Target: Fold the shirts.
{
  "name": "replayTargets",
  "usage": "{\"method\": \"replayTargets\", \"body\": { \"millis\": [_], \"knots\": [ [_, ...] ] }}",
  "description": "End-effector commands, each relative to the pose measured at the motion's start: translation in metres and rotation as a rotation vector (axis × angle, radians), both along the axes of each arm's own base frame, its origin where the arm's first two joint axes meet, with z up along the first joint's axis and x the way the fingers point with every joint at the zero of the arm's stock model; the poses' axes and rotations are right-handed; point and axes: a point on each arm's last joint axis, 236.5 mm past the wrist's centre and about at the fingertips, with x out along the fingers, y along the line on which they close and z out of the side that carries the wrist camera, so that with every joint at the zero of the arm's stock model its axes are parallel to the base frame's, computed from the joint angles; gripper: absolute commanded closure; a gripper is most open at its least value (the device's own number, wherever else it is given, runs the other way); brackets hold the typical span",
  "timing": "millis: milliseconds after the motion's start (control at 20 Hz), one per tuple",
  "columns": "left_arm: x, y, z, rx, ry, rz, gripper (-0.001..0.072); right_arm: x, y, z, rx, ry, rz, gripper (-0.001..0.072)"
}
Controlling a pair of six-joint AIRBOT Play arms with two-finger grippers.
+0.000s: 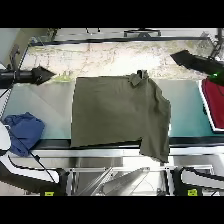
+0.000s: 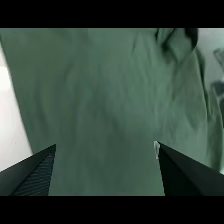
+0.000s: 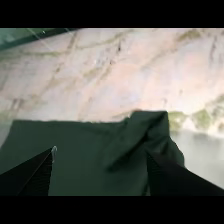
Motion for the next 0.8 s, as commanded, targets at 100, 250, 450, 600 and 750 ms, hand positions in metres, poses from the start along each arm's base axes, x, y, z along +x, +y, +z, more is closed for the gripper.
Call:
{"method": "replayTargets", "body": {
  "millis": [100,250,450,600,750],
  "knots": [
    [-0.141,-0.008,-0.097,-0.024,0.467,0.013,0.0016,-0.11,-0.086,-0.084,-0.117,0.437,-0.091,0.0086],
    [-0.219,-0.022,-0.164,0.064,0.646,0.064,0.0017,-0.138,-0.115,-0.124,-0.041,0.529,-0.189,0.0086],
    [-0.265,-0.051,-0.191,0.063,0.733,0.043,0.0017,-0.163,-0.108,-0.162,-0.019,0.594,-0.154,0.0086],
    [-0.271,-0.078,-0.204,0.053,0.762,-0.014,0.0019,-0.177,-0.094,-0.187,0.016,0.653,-0.115,0.0086],
    [-0.259,-0.111,-0.208,-0.008,0.748,-0.088,0.0367,-0.191,-0.08,-0.207,0.04,0.7,-0.07,0.0085]
  ]
}}
